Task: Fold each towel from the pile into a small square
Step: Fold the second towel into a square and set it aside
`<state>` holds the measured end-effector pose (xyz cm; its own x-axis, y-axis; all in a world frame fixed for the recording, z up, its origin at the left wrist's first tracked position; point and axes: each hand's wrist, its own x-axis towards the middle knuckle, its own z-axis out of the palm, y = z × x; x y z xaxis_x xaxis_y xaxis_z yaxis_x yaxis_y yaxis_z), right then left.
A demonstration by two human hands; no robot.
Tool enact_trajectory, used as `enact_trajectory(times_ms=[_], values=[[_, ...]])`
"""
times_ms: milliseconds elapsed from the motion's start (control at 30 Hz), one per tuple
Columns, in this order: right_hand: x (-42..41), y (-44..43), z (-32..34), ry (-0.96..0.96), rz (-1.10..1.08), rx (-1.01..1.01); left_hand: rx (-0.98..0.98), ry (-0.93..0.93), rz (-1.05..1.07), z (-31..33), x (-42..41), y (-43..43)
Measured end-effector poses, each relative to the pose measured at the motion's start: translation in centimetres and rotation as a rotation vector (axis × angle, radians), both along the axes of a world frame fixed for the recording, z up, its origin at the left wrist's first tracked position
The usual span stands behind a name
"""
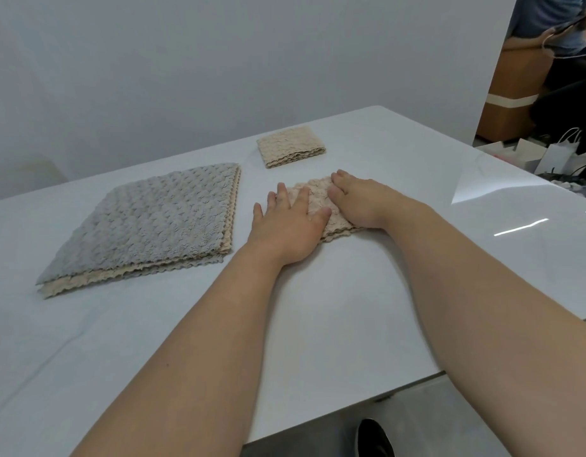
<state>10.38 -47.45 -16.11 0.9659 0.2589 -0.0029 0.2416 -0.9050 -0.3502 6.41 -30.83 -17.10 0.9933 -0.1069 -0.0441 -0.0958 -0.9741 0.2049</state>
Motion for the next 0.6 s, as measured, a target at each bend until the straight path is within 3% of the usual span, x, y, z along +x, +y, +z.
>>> enact_trajectory(times_ms=[367, 467, 600], values=[[0.3, -0.2, -0.6, -0.008, -0.016, 0.032, -0.053, -0.034, 0.052, -0.5, -0.3, -0.1], [-0.1, -0.5, -0.6, -0.031, -0.063, 0.214, -0.142, -0.117, 0.065, -0.4, -0.9, -0.1], [-1.5, -0.6, 0.5, -0.103, -0.171, 0.565, -0.412, -0.324, 0.161, 0.7, -2.4, 0.4]])
